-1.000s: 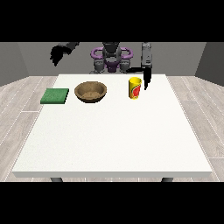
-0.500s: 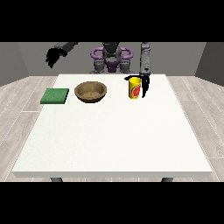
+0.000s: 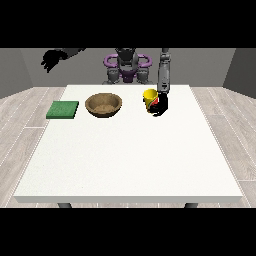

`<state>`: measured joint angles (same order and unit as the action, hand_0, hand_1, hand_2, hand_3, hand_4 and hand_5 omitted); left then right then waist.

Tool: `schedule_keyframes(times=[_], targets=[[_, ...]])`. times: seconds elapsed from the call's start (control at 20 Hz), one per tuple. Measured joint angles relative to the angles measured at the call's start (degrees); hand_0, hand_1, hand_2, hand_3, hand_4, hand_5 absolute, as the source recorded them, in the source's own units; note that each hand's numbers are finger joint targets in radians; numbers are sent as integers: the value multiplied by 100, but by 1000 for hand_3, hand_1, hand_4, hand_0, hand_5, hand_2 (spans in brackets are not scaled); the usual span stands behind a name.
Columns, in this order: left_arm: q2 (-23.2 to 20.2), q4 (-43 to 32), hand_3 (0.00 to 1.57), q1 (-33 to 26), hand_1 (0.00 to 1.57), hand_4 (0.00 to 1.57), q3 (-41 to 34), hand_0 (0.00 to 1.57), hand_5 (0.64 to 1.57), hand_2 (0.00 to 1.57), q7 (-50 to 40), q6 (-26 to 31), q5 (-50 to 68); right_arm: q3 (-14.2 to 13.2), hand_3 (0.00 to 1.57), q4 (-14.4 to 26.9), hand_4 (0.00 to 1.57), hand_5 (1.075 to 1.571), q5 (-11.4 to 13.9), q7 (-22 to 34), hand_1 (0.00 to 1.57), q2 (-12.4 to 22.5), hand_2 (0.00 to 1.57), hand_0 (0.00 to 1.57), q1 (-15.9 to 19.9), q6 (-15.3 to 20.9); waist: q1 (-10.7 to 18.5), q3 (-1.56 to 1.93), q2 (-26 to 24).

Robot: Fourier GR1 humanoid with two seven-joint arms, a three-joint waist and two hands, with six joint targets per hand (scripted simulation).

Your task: Pick the cup and pour the ball into the bowl, then pick the bowl and place it on the pad

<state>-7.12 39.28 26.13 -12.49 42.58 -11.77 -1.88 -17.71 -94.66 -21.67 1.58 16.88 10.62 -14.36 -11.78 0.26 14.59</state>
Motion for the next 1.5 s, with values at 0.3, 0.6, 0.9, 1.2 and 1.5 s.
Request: schedule_keyframes(times=[0.3,0.6,0.9,1.2,1.5], targets=[[131,-159,1571,250,1269,1413,365,1269,1430,1571,-616,-703,-509,-322,311,562,642,1566,-257,229,0,330,0,0,36,-190,147,-10,-500],[126,-122,1571,678,1349,1421,1255,1349,1540,1571,-1830,-1582,-1692,-410,243,1234,646,1564,-195,219,0,416,0,0,-81,-305,327,-4,-1198],[-5,-633,1571,1260,1361,1441,2424,1361,1545,1571,-3246,-2382,-3497,-390,97,1671,677,1559,-170,272,0,408,0,0,13,-318,387,12,-1546],[459,-1001,1571,1955,1359,1466,3265,1359,1531,1571,-5015,-2331,-4777,-504,0,2281,675,1556,-123,-49,0,524,0,0,-103,-616,497,-5,-1748],[644,-1198,1571,2701,1367,1312,3937,1367,1563,1571,-6383,-1786,-5687,-478,154,2616,697,1557,-116,-125,0,568,0,0,97,-751,381,-15,-1739]])
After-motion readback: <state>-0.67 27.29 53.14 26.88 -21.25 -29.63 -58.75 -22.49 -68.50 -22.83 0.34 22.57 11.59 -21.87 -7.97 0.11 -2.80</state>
